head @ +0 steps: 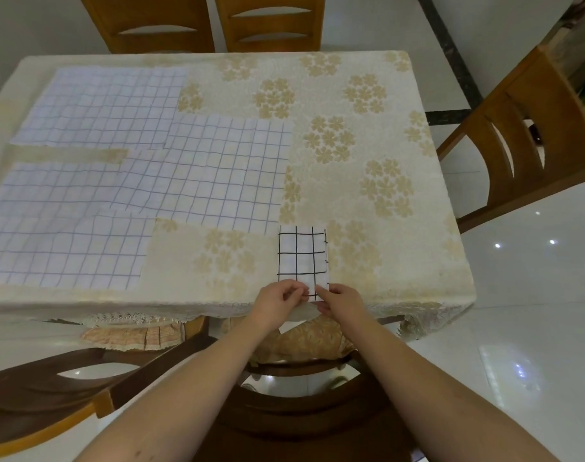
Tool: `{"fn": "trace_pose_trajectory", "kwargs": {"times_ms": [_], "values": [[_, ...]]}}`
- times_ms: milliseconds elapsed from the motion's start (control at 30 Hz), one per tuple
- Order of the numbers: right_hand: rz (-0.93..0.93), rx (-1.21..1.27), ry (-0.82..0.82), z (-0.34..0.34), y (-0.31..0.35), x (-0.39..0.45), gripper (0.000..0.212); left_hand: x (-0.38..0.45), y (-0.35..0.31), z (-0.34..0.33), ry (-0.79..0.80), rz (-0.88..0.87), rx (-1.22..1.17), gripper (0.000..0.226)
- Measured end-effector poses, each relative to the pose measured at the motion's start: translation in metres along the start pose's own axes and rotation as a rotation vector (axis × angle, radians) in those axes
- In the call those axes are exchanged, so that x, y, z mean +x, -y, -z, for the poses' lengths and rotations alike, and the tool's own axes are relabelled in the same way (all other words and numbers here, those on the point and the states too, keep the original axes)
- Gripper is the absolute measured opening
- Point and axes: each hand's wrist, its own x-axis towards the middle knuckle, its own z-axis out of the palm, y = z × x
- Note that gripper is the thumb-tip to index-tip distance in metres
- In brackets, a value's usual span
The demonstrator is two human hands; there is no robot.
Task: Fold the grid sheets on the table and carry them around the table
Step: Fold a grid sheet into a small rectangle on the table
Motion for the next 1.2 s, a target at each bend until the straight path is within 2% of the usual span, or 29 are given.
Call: {"fn": "trace_pose_trajectory", "kwargs": {"times_ms": [167,233,300,467,533,600,633,700,733,800,1033,1200], "values": [[-0.02,0.006,-0.017,0.0,0.0,-0.001,0.051,-0.008,0.009,0.012,-0.238,0.059,-0.085,0.013],[-0.03,0.047,0.0,0.001,0.0,-0.004,0.05,-0.013,0.015,0.017,-0.314,0.116,-0.069,0.023],[-0.044,0.091,0.016,0.002,-0.001,-0.007,0.047,-0.02,0.021,0.016,-0.302,0.215,-0.119,0.037],[-0.102,0.138,0.04,-0.003,-0.009,-0.012,0.047,-0.033,0.028,0.002,-0.137,0.492,-0.298,0.052],[-0.146,0.185,0.071,-0.006,-0.011,-0.017,0.036,-0.035,0.031,-0.002,-0.126,0.516,-0.402,0.075],[-0.175,0.205,0.124,-0.007,-0.014,-0.022,0.015,-0.035,0.034,-0.006,-0.163,0.559,-0.475,0.095],[-0.181,0.194,0.149,-0.008,-0.016,-0.025,0.012,-0.035,0.031,-0.007,-0.181,0.561,-0.542,0.084],[-0.181,0.166,0.197,-0.009,-0.02,-0.028,0.017,-0.039,0.02,-0.006,-0.21,0.531,-0.652,0.043],[-0.176,0.155,0.221,-0.009,-0.021,-0.03,0.019,-0.038,0.019,-0.006,-0.207,0.51,-0.656,0.029],[-0.162,0.152,0.233,-0.009,-0.021,-0.031,0.025,-0.04,0.016,-0.002,-0.199,0.44,-0.592,0.02],[-0.115,0.427,0.162,0.009,-0.001,-0.019,0.021,-0.04,0.019,0.026,-0.094,0.259,-0.156,0.027],[-0.074,0.329,0.112,0.033,0.016,-0.017,0.038,-0.039,0.016,0.043,-0.007,0.226,-0.034,0.04]]}}
